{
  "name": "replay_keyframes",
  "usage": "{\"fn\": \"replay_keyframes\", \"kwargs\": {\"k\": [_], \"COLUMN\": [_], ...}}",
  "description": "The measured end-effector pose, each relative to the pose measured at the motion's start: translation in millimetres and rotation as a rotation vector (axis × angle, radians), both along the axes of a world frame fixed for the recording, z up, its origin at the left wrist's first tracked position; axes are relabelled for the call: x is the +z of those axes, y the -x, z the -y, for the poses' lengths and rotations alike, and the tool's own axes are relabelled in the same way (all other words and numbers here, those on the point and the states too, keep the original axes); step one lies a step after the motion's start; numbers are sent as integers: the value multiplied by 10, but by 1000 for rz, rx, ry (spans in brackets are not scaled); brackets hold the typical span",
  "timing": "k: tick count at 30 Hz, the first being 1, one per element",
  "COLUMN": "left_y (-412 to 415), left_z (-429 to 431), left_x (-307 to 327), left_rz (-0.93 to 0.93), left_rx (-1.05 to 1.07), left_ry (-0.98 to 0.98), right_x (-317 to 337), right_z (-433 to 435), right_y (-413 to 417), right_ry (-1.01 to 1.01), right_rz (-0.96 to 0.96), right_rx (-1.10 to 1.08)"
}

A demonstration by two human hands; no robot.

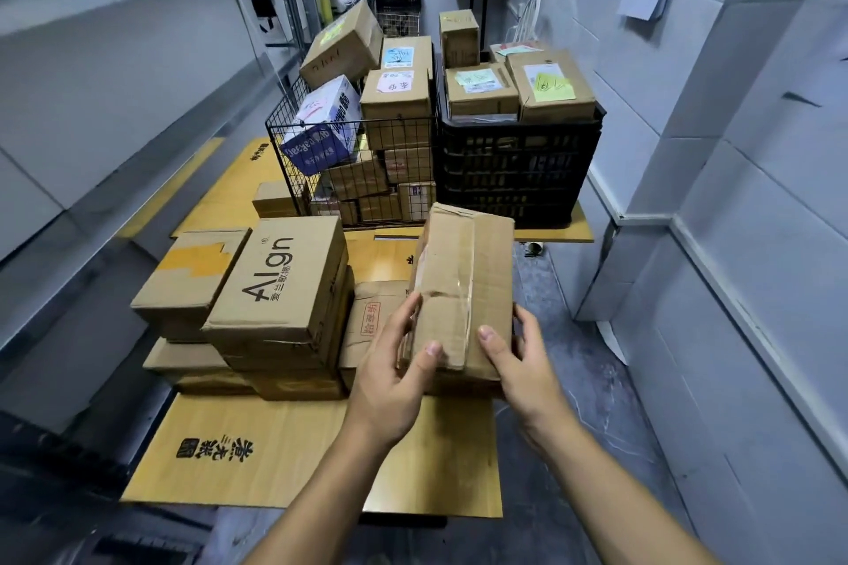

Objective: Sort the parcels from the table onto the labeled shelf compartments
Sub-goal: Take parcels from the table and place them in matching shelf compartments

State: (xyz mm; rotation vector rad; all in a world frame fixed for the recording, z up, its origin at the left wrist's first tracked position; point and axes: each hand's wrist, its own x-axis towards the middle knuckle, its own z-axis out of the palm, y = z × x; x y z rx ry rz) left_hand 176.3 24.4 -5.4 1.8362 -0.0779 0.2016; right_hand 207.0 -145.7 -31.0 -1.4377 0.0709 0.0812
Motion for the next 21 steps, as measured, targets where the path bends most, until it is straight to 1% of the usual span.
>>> {"fn": "replay_keyframes", "kwargs": {"k": [3, 4, 5, 9, 12, 15, 19, 21], "left_y": [1, -17, -34, -49, 0, 74, 136, 178], "left_z": [-20, -24, -22, -50, -112, -129, -164, -186], "left_x": [51, 64, 69, -10, -93, -149, -147, -142], "left_rz": [-19, -29, -33, -39, -142, -164, -105, -82], "left_rx": [3, 17, 38, 145, 162, 113, 156, 178], "left_ry": [221, 262, 259, 139, 176, 293, 234, 179], "right_x": [-33, -44, -53, -90, -78, -62, -70, -80], "right_z": [92, 117, 133, 99, 117, 165, 183, 186], "right_y": [35, 30, 30, 66, 105, 110, 87, 99], "right_ry": [-114, -162, -206, -335, -388, -396, -318, -224], "right_rz": [-47, -64, -82, -134, -147, -136, -94, -34], "right_rx": [-33, -42, -46, -26, 17, 70, 32, -23]}}
